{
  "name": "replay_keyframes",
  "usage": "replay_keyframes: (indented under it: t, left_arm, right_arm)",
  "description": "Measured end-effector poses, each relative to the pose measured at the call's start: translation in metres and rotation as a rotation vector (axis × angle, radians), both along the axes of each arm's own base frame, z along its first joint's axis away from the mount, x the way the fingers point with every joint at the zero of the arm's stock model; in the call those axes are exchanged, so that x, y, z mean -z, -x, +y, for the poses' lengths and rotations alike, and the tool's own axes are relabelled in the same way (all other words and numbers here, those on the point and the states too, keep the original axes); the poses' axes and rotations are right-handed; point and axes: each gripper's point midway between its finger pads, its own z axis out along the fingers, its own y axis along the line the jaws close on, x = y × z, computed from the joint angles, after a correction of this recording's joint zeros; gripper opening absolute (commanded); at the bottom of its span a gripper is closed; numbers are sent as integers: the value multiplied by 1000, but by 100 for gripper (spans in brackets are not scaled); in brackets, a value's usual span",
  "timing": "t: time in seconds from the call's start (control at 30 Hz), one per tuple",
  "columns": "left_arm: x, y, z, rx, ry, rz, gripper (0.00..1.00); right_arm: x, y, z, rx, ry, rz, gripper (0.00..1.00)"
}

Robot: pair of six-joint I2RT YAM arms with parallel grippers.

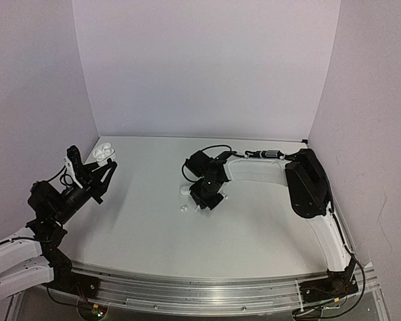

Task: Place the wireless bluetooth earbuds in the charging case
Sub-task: Pick up the left earbud from the center of the board.

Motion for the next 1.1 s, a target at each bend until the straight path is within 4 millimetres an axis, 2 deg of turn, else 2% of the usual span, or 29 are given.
replay_keyframes:
  t: [0.33, 0.43, 0.57, 0.6, 0.67, 0.73, 0.83, 0.9, 1.0, 1.03, 1.1]
  left_arm:
    - [-1, 0, 0, -1, 1, -2, 0]
    - [0, 0, 1, -3, 0, -2, 0]
    - [0, -1, 1, -6, -4, -3, 0]
    - [1, -1, 1, -7, -7, -2, 0]
    - [3, -3, 0, -10, -13, 1, 0]
    - [5, -5, 0, -17, -22, 4, 0]
    - [9, -8, -1, -28, -40, 6, 0]
    - [10, -10, 0, -37, -47, 6, 0]
    - [11, -11, 0, -48, -58, -2, 0]
    - [10, -11, 1, -52, -61, -7, 0]
    - [9, -11, 1, -57, -73, -23, 0]
  right_arm:
    - [-5, -4, 0, -115, 38, -46, 1]
    - [-17, -15, 1, -181, 72, -114, 0]
    - [-51, -34, 6, -282, 117, -264, 0]
    - [-64, -39, 8, -312, 127, -312, 0]
    - [-103, -46, 15, -381, 137, -438, 0]
    - [-137, -47, 24, -434, 136, -538, 0]
    - [-214, -36, 51, -544, 115, -777, 0]
    - [-272, -15, 76, -612, 75, -958, 0]
    - [-350, 34, 112, -693, -30, -1215, 0]
    - [-373, 52, 123, -713, -72, -1298, 0]
    - [-405, 88, 141, -752, -153, -1437, 0]
